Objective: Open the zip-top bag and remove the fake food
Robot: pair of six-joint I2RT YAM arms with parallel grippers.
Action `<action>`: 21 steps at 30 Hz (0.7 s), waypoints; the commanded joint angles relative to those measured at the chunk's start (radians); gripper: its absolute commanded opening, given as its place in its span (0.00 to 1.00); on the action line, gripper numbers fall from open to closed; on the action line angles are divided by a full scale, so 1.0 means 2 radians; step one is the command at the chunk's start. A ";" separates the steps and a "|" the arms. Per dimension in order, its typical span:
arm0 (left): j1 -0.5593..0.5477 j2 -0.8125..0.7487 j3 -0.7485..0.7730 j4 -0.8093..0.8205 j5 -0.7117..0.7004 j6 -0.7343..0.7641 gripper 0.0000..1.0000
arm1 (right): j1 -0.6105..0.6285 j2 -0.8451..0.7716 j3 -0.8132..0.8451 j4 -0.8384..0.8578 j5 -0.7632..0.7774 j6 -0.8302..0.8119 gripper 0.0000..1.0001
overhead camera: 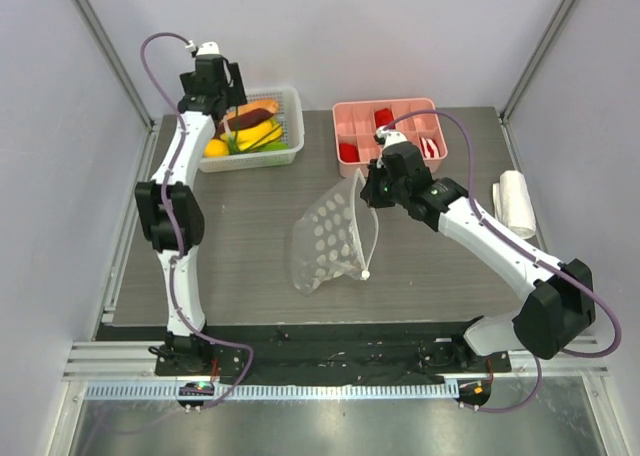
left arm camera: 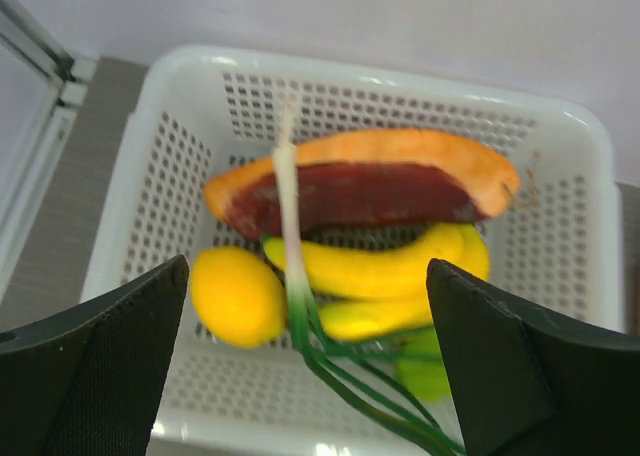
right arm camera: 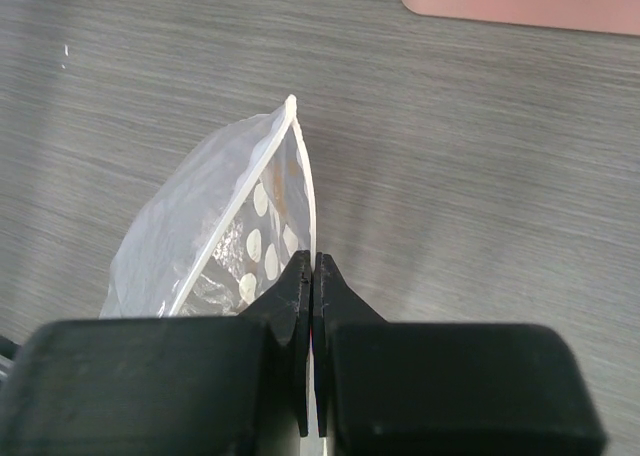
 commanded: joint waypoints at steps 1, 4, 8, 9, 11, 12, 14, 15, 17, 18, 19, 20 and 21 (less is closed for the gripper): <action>-0.024 -0.155 -0.071 -0.043 0.031 -0.105 1.00 | -0.003 0.012 -0.014 0.059 -0.013 0.018 0.01; -0.026 -0.209 -0.104 -0.090 0.080 -0.149 1.00 | -0.007 0.031 -0.012 0.070 -0.017 0.022 0.01; -0.054 -0.297 -0.223 -0.074 0.179 -0.174 1.00 | -0.028 0.064 -0.001 0.068 -0.017 0.018 0.12; -0.071 -0.313 -0.244 -0.066 0.192 -0.174 1.00 | -0.038 0.070 0.003 0.062 -0.017 0.015 0.22; -0.086 -0.363 -0.312 -0.057 0.212 -0.185 1.00 | -0.044 0.088 0.024 0.026 -0.006 -0.001 0.45; -0.093 -0.381 -0.343 -0.033 0.230 -0.191 1.00 | -0.044 0.091 0.030 0.012 0.029 -0.005 0.52; -0.125 -0.449 -0.440 0.005 0.235 -0.221 1.00 | -0.044 0.088 0.035 -0.021 0.059 -0.014 0.68; -0.137 -0.475 -0.471 0.051 0.239 -0.229 1.00 | -0.044 0.085 0.033 -0.039 0.079 -0.015 0.73; -0.178 -0.535 -0.542 0.071 0.226 -0.249 1.00 | -0.044 0.075 0.031 -0.061 0.096 -0.010 0.81; -0.192 -0.552 -0.557 0.074 0.216 -0.253 1.00 | -0.044 0.063 0.028 -0.079 0.107 -0.007 0.84; -0.216 -0.568 -0.576 0.075 0.190 -0.258 1.00 | -0.044 0.052 0.019 -0.087 0.113 -0.004 0.86; -0.228 -0.604 -0.606 0.076 0.180 -0.266 1.00 | -0.043 0.040 0.012 -0.094 0.125 0.005 0.91; -0.236 -0.620 -0.623 0.078 0.173 -0.268 1.00 | -0.043 0.013 0.004 -0.103 0.135 0.008 0.92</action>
